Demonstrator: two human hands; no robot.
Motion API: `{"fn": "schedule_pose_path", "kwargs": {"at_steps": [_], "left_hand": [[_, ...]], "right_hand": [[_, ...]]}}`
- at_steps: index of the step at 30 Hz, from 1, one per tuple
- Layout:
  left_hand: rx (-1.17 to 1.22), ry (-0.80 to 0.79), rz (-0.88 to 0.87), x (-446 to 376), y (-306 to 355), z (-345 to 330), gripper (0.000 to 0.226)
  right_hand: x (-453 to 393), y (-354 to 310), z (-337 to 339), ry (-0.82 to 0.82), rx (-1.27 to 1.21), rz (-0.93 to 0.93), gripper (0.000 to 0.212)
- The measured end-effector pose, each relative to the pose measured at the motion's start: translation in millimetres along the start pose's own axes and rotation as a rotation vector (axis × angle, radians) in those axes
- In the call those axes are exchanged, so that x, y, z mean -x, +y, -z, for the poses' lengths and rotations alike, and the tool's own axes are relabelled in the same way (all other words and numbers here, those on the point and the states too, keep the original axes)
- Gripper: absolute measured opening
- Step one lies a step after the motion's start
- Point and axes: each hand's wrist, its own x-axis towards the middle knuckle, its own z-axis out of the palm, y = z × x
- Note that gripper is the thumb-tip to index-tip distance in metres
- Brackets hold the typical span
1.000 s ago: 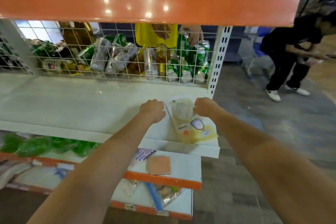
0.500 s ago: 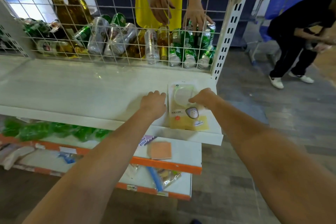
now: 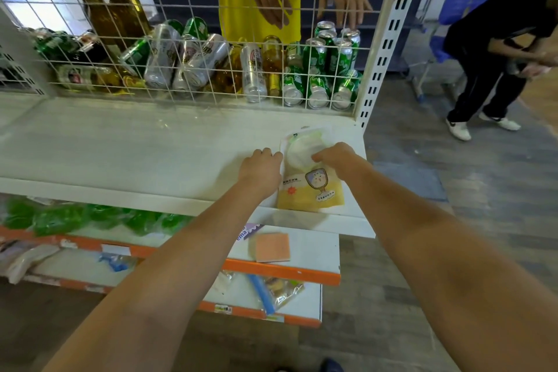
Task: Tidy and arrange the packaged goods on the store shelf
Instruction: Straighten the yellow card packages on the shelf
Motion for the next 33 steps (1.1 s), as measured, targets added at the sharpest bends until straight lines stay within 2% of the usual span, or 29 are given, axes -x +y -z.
{"fn": "schedule_pose_path", "kwargs": {"at_steps": [5,8,13,20,27,33], "left_hand": [[0.015,-0.001,-0.011,0,-3,0,0.036],[0.022,-0.016,0.004,1,-5,3,0.037],[-0.003,-0.03,0.102,5,-21,14,0.038],[-0.019,0.009,0.291,20,-55,48,0.039],[0.016,-0.022,0.442,62,-99,48,0.042],[0.07,0.016,0.583,111,-158,45,0.043]], "right_hand": [[-5,-3,-7,-0.063,-0.281,-0.021,0.057],[-3,-2,-9,-0.136,-0.356,-0.014,0.054],[-26,-5,-8,-0.248,-0.4,0.098,0.068],[9,-49,-3,-0.327,-0.473,0.284,0.047],[32,-83,-56,-0.496,-0.571,0.335,0.054],[58,-119,-124,-0.636,-0.499,0.363,0.055]]}}
